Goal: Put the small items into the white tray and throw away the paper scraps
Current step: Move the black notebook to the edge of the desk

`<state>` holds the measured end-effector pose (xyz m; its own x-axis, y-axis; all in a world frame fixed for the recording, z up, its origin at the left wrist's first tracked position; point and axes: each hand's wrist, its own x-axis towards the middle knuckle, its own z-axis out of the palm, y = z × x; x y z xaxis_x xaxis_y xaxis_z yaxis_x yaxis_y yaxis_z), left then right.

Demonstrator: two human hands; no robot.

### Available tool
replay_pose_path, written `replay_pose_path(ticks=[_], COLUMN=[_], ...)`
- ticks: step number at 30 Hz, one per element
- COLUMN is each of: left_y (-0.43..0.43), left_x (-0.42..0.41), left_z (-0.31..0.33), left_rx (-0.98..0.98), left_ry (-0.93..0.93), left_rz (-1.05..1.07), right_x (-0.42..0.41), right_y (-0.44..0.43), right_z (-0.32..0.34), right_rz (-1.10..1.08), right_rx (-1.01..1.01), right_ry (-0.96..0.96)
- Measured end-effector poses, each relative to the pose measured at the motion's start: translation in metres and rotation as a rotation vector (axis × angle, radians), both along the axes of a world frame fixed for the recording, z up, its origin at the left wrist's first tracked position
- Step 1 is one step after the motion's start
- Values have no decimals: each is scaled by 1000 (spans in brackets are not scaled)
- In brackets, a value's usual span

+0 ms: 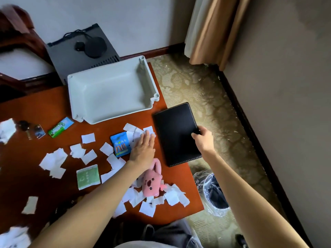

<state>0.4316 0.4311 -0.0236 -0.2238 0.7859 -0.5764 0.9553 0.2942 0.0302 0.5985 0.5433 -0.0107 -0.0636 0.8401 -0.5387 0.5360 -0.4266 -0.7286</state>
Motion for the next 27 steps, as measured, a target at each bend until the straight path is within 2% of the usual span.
replay_pose_path(ticks=[7,18,22,27], left_y=[-20,-34,-33,-32], left_x=[-19,-28,-29,-29], left_z=[1,11,15,19], left_rx=[-9,-16,-5,-8], left_ry=[40,226,242,229], left_rz=[106,100,104,112], right_x=[-42,-70,-72,-69], right_y=[-24,-61,-65,-61], right_z=[-1,-4,-5,-2], right_rz=[127,243,295,368], right_rx=[59,119,176,165], right_ry=[-60,-144,-269,-338])
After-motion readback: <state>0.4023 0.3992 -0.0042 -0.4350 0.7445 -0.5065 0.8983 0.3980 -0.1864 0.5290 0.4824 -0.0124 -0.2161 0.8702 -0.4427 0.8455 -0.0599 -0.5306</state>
